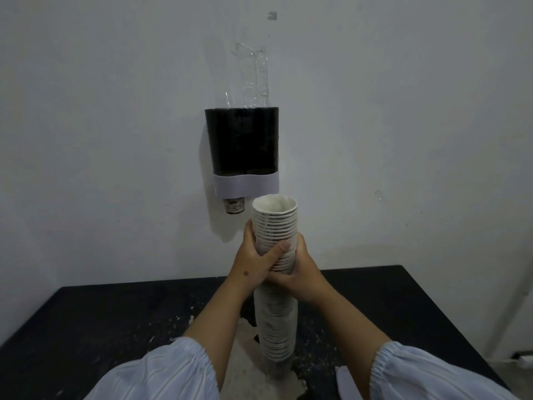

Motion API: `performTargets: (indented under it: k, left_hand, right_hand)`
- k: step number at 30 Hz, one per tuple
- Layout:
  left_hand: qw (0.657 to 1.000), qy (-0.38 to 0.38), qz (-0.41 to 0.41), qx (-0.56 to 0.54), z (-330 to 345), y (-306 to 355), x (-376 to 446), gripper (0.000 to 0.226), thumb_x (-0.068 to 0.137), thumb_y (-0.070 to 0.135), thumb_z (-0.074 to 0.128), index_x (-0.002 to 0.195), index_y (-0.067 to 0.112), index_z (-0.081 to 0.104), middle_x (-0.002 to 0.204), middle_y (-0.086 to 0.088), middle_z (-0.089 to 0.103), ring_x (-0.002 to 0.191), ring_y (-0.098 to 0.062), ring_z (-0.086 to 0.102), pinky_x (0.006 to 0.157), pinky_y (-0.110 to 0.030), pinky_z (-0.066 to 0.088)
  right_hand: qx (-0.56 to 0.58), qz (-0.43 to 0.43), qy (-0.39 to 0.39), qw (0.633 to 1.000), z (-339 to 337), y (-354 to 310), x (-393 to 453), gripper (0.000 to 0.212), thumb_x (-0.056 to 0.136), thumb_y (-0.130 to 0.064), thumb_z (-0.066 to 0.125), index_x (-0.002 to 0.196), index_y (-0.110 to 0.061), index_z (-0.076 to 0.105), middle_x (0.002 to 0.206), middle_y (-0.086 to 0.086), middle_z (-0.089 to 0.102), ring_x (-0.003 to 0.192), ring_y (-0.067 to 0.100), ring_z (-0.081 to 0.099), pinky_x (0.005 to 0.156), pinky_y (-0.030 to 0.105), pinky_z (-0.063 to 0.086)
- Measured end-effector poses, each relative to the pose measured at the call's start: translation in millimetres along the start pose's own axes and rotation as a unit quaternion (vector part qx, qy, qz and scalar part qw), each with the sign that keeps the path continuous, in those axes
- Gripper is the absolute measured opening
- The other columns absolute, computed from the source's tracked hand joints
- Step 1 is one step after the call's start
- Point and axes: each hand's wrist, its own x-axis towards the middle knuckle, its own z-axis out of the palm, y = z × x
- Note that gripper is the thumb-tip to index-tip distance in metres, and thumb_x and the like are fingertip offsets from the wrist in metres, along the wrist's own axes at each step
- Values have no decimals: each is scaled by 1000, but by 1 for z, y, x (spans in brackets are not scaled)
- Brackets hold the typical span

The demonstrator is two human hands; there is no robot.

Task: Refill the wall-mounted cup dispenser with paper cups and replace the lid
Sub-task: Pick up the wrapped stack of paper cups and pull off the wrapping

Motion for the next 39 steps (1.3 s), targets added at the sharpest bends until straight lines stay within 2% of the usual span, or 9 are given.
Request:
performTargets:
  k: [3, 8, 13, 16, 18, 23, 28, 33, 39]
  left_hand:
    - [1000, -10, -25, -3, -2, -9, -4, 86, 62, 56, 69, 133, 30, 29, 122, 8, 52, 110, -10, 53, 89, -22, 45]
    - [998, -28, -59, -14, -1, -20, -14, 79, 58, 58, 67, 124, 42, 27, 113, 24, 50, 100, 8, 51, 69, -2, 44]
    - [996, -62, -56, -11, -10, -12, -12, 77, 61, 52, 70, 125, 38, 30, 115, 22, 50, 109, -4, 51, 72, -4, 46]
    - [998, -54, -13, -20, -17, 5, -5, 85, 64, 46, 77, 133, 29, 30, 121, 14, 52, 115, -7, 53, 78, -11, 50]
    - [999, -32, 27, -31, -19, 19, 3, 86, 65, 43, 75, 136, 26, 30, 125, 9, 53, 114, -5, 56, 81, -17, 52]
    - [998, -1, 65, -22, -13, 34, 17, 60, 69, 32, 75, 119, 35, 41, 117, 9, 57, 107, -2, 58, 81, -11, 49]
    - [1000, -11, 7, -23, -12, 13, 11, 74, 58, 45, 75, 120, 33, 37, 109, 17, 57, 98, 4, 59, 74, -7, 50]
    - [997, -54, -51, -20, -12, -12, -3, 82, 51, 54, 76, 121, 37, 35, 111, 21, 55, 99, 8, 55, 70, -3, 48]
    - [990, -97, -106, -4, -14, -36, -15, 81, 45, 64, 77, 112, 54, 32, 114, 25, 51, 113, -7, 52, 80, -13, 44]
  right_hand:
    - [14, 20, -8, 1000, 5, 12, -4, 76, 72, -12, 78, 129, -24, 30, 125, -6, 51, 111, -5, 53, 83, 11, 49]
    - [8, 46, -22, 999, 7, 26, -11, 75, 71, -13, 79, 129, -24, 32, 126, -4, 53, 113, -2, 53, 88, 16, 50]
    - [-32, 55, -74, 995, -5, 18, -8, 86, 67, -18, 82, 136, -20, 29, 131, -2, 49, 123, 13, 49, 99, 32, 48]
    - [-16, 39, -56, 998, -14, 0, -1, 99, 64, -22, 84, 139, -29, 21, 132, -13, 44, 118, 0, 48, 88, 17, 50]
    - [-8, 10, -29, 999, -16, -14, 6, 110, 62, -20, 85, 143, -32, 12, 133, -14, 41, 117, -1, 48, 87, 17, 50]
    - [-7, -60, 10, 998, -5, -30, 18, 104, 60, -7, 85, 140, -25, 21, 132, -5, 46, 119, 3, 51, 88, 16, 50]
    - [-8, -20, 14, 1000, 4, -9, 10, 84, 64, -13, 84, 129, -21, 31, 120, -8, 54, 108, 2, 57, 79, 10, 51]
    - [4, 19, 8, 1000, 10, 19, -3, 79, 64, -14, 83, 127, -21, 35, 122, -5, 55, 109, -1, 56, 82, 14, 51]
    - [-8, 46, -28, 999, 10, 37, -14, 81, 65, -10, 83, 125, -29, 33, 122, -12, 52, 114, 2, 53, 81, 9, 49]
